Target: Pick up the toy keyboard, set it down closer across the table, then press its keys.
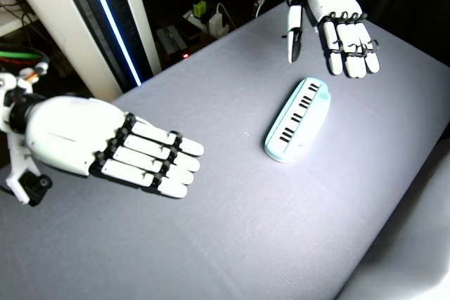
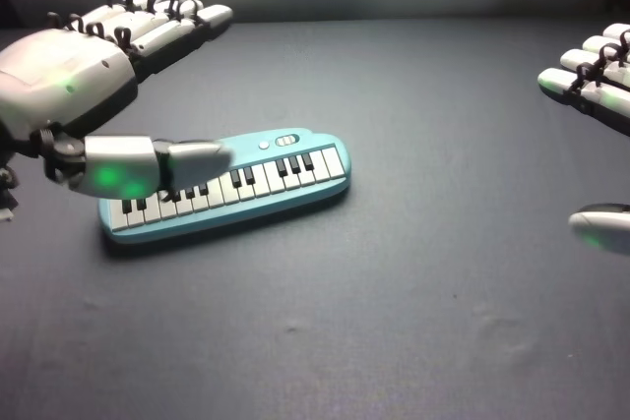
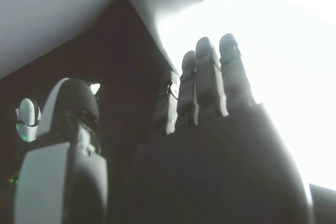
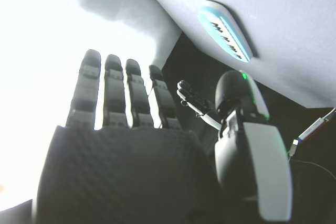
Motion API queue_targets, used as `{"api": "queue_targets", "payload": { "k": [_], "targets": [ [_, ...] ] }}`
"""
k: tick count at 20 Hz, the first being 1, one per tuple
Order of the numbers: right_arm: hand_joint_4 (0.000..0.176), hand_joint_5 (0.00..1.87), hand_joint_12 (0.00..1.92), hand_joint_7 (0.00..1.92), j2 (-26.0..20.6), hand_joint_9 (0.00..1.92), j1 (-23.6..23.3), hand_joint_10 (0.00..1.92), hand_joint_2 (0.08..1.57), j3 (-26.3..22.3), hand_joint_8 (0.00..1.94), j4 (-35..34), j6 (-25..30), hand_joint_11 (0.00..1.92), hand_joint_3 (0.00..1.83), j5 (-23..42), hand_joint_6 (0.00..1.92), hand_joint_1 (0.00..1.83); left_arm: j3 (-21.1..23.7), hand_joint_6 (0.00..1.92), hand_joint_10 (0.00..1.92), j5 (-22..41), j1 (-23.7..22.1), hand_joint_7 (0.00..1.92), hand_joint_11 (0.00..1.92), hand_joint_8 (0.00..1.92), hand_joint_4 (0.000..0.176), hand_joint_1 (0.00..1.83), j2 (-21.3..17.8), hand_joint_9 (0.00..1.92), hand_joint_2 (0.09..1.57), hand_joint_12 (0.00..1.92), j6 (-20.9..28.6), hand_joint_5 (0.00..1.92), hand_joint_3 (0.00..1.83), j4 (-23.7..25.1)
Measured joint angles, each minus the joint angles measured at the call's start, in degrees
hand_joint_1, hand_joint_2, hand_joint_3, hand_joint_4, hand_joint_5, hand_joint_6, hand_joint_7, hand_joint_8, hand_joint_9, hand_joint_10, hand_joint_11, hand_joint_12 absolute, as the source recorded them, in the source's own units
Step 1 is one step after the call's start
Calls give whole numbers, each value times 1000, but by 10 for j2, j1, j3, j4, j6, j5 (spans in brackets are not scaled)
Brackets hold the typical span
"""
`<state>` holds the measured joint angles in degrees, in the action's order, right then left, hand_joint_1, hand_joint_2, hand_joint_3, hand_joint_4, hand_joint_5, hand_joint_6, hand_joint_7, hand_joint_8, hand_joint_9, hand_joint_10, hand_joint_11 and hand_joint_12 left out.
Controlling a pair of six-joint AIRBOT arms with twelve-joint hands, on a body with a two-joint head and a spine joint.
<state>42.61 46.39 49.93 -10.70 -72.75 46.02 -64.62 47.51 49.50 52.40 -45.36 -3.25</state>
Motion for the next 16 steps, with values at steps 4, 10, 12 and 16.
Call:
{"api": "queue_targets", "payload": {
  "k": [4, 10, 12, 16],
  "targets": [
    [0, 0, 0, 0, 0, 0, 0, 0, 1102, 0, 0, 0, 0, 0, 29, 0, 0, 0, -13, 0, 0, -23, -5, 0, 0, 0, 0, 0, 10, 0, 1028, 0, -1, 0, 18, 1],
    [0, 0, 0, 0, 0, 0, 3, 0, 1103, 0, 0, -2, 0, 0, 23, 2, 0, 0, -60, 0, 0, -110, -28, 0, 0, 0, 0, 0, 50, 0, 1016, 0, -1, 0, 8, -3],
    [0, 0, 0, 0, 0, 0, 3, 0, 1103, 1, 0, -2, 0, 0, 21, 4, 0, 0, -73, 0, 0, -133, -29, 0, 0, 0, 0, 0, 63, 0, 1016, 0, 0, 0, 8, -8],
    [0, 0, 0, 0, 0, 0, 7, 0, 1113, 1, 0, -5, 0, 0, 21, 7, 0, 0, -98, 0, 0, -174, -35, 0, 0, 0, 0, 0, 86, 0, 996, 0, -3, 0, 0, -17]
  ]
}}
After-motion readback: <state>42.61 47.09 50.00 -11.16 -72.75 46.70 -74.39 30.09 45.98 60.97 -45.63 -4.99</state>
